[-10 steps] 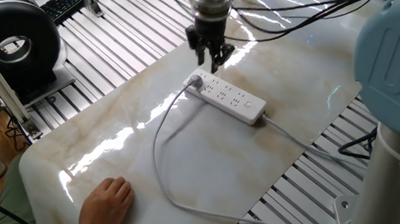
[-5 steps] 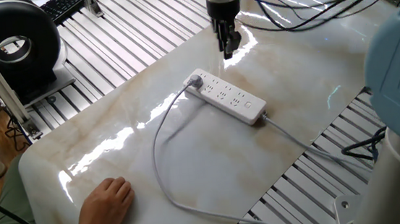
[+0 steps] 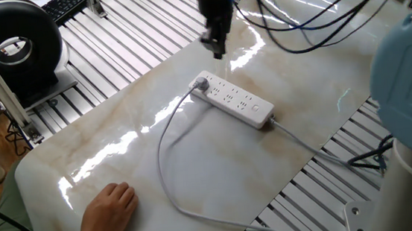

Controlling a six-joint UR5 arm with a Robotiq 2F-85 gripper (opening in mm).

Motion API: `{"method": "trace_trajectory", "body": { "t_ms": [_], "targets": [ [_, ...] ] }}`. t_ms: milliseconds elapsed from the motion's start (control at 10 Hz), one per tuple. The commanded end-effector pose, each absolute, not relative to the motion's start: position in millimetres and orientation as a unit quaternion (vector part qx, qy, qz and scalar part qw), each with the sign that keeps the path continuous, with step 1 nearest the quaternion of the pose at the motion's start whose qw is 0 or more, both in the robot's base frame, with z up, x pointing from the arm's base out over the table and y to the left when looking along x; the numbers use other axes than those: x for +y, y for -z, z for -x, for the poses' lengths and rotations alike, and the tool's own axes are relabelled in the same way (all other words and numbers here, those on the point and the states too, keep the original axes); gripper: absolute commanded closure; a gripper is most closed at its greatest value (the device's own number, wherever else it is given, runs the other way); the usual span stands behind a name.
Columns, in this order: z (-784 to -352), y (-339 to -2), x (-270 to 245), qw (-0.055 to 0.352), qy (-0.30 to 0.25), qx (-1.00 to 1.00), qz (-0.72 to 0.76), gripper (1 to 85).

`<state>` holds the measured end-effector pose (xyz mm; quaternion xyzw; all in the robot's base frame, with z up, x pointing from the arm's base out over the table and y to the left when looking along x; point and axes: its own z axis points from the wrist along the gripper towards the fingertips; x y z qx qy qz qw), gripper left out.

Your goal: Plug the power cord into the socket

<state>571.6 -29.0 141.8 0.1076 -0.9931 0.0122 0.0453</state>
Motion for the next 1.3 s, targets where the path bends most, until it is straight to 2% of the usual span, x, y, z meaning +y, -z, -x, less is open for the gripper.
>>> {"method": "trace_trajectory", "body": {
  "t_ms": [0, 800, 1200],
  "targets": [
    [-596, -138, -14, 0.035, -0.02, -0.999, 0.004, 67.0],
    [-617, -119, -13, 0.024, 0.001, -0.999, 0.032, 81.7],
    [-627, -115, -11, 0.009, 0.006, -1.0, 0.028, 84.7]
  ]
}}
